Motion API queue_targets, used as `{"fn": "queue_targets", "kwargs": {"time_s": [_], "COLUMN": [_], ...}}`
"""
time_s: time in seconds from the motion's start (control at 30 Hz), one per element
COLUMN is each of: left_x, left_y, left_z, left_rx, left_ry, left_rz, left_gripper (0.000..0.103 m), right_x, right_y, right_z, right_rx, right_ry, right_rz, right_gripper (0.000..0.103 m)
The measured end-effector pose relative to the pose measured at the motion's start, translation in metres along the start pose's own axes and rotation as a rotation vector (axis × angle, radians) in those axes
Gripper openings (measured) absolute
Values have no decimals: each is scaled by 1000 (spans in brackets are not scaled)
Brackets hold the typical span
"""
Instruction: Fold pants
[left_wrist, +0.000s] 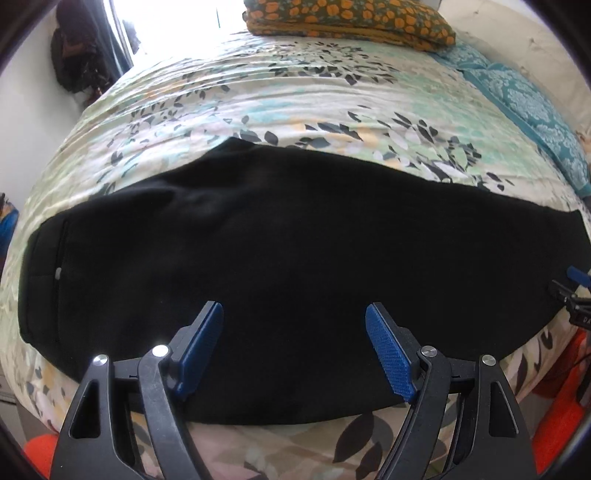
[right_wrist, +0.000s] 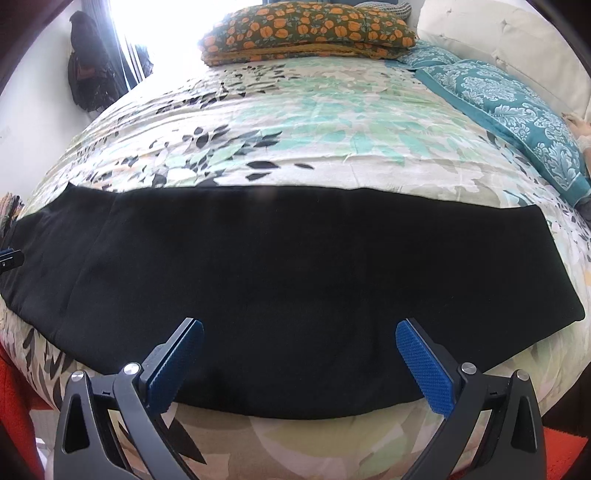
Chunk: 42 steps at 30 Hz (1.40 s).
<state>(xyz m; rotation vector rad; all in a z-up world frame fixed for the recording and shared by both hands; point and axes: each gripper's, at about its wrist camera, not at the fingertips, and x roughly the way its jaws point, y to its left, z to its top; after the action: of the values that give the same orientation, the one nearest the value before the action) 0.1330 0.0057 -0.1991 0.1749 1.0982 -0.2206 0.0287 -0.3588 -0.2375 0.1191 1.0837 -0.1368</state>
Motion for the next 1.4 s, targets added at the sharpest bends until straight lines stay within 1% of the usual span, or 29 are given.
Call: {"fn": "queue_targets", "kwargs": {"time_s": [0.07, 0.1, 0.13, 0.2, 0.23, 0.3, 0.33, 0.37, 0.43, 0.5, 0.57, 0.63, 0.73, 0.87, 0.93, 0.97, 1.03, 1.13, 1.23, 1.33, 1.37, 1.4], "left_x": [21, 26, 25, 22, 17, 4, -1, -3, 0, 10, 25, 26, 28, 28, 24, 19, 8, -5, -13, -20, -21, -23], "left_y": [0, 2, 4, 3, 3, 1, -1, -4, -9, -13, -15, -15, -13, -11, -10, -10, -9, -18, -24, -27, -27, -28], "left_z": [-5, -7, -6, -1, 1, 5, 6, 7, 7, 4, -1, -5, -6, -5, -2, -2, -3, -3, -3, -6, -6, -7], "left_rx": [-15, -37, -56, -71, -77, -81, -76, -69, -59, -52, -49, -49, -56, -53, -73, -93, -118, -105, -74, -60, -60, -60], "left_ry": [41, 34, 11, 33, 32, -1, -14, -18, -10, 21, 51, 11, 9, 20, 34, 32, 2, -18, -23, -39, -40, -42], "left_rz": [32, 29, 28, 31, 22, -2, -4, -6, -7, 5, 19, 35, 34, 29, 35, 31, -6, -31, -53, -60, -68, -76], "left_gripper": [82, 84, 84, 83, 83, 83, 83, 83, 83, 83, 84, 91, 94, 95, 94, 93, 93, 93, 93, 93, 93, 93], "right_x": [5, 6, 6, 2, -4, -15, -17, -15, -6, 1, 2, 5, 6, 8, 6, 1, -16, -43, -75, -99, -107, -113], "right_y": [3, 3, 2, -3, -6, -13, -16, -19, -24, -28, -24, -22, -24, -23, -23, -25, -34, -59, -107, -172, -196, -219], "right_z": [-2, -2, -1, 1, 1, 2, 2, 3, 1, 0, 1, 0, -2, -2, 1, 4, 7, 11, 18, 20, 20, 18], "right_rx": [-24, -26, -21, -3, 14, 44, 54, 62, 80, 84, 54, 38, 51, 50, 48, 59, 103, 195, 362, 545, 594, 640], "right_ry": [-12, -17, -15, -18, -36, -84, -93, -88, -45, -21, -22, -20, -29, -33, -25, -37, -119, -230, -338, -376, -378, -378], "right_rz": [-20, -22, -18, 0, 5, 13, 5, -4, -22, -31, -51, -63, -54, -63, -57, -54, -40, -17, 34, 88, 93, 80], "right_gripper": [103, 103, 103, 103, 103, 103, 103, 103, 103, 103, 103, 103, 103, 103, 103, 103, 103, 103, 103, 103, 103, 103]}}
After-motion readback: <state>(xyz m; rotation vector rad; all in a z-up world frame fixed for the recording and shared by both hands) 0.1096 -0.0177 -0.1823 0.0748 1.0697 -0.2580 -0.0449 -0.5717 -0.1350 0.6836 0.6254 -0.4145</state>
